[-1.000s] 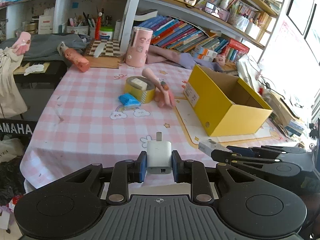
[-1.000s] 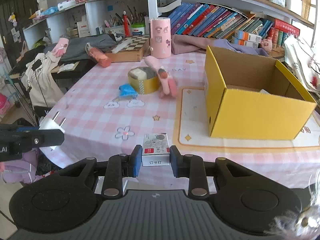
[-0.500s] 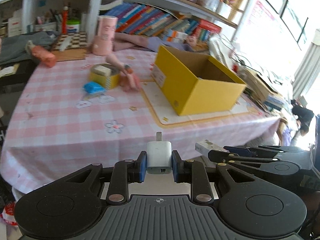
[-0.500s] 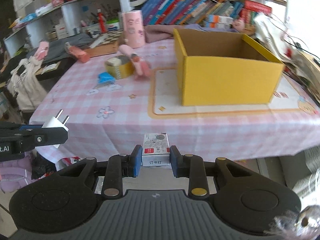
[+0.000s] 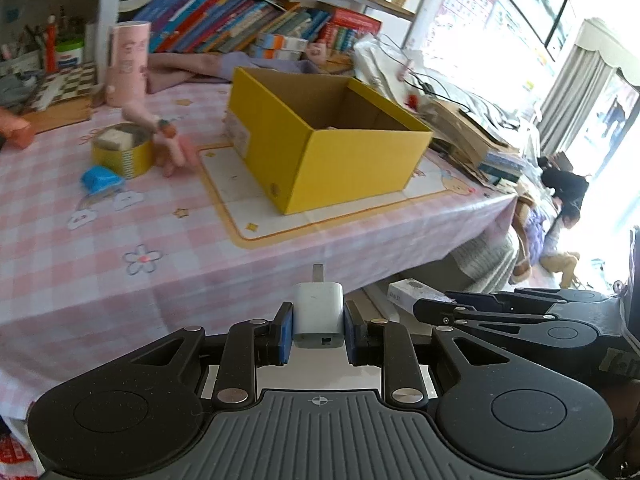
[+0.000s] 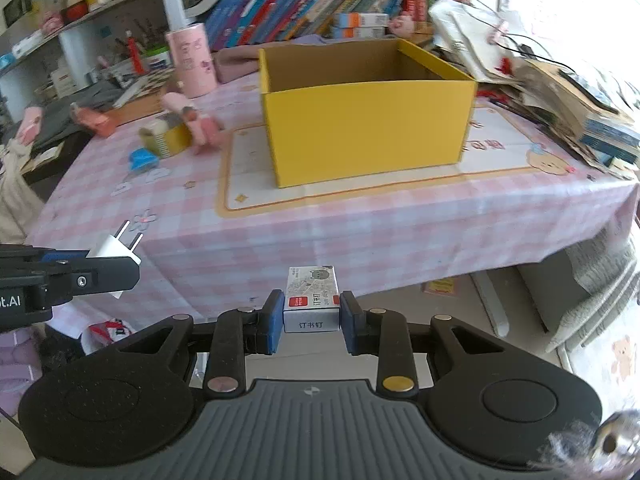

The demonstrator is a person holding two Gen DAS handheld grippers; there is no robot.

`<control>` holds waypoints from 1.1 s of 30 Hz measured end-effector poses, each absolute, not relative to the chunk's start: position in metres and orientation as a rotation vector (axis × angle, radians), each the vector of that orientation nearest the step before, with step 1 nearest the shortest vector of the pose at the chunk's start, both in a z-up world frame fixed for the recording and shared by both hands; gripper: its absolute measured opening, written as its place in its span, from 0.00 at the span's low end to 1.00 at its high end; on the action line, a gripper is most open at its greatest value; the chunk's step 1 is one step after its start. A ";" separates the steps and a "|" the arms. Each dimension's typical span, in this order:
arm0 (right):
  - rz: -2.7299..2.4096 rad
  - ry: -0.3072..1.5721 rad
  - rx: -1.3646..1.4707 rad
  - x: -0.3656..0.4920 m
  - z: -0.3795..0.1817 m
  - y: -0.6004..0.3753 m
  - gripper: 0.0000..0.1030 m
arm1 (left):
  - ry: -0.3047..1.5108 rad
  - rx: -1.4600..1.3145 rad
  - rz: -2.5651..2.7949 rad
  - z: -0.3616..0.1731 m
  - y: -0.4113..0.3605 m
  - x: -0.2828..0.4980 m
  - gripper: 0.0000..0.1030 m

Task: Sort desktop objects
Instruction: 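Lift and carry the charger cube and small box toward the yellow box with both grippers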

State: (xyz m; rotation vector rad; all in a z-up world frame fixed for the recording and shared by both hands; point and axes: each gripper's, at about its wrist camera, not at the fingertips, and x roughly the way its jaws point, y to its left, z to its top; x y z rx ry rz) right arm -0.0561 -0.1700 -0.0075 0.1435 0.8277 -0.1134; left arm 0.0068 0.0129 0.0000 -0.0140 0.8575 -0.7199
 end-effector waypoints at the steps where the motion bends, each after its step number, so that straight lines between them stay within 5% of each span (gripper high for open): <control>1: -0.121 0.828 0.145 -0.056 -0.008 -0.173 0.26 | 0.859 -0.013 -0.725 0.000 0.010 0.008 0.23; 33: -0.150 0.873 0.152 -0.036 -0.015 -0.245 0.26 | 0.890 0.047 -0.805 -0.009 -0.074 0.031 0.23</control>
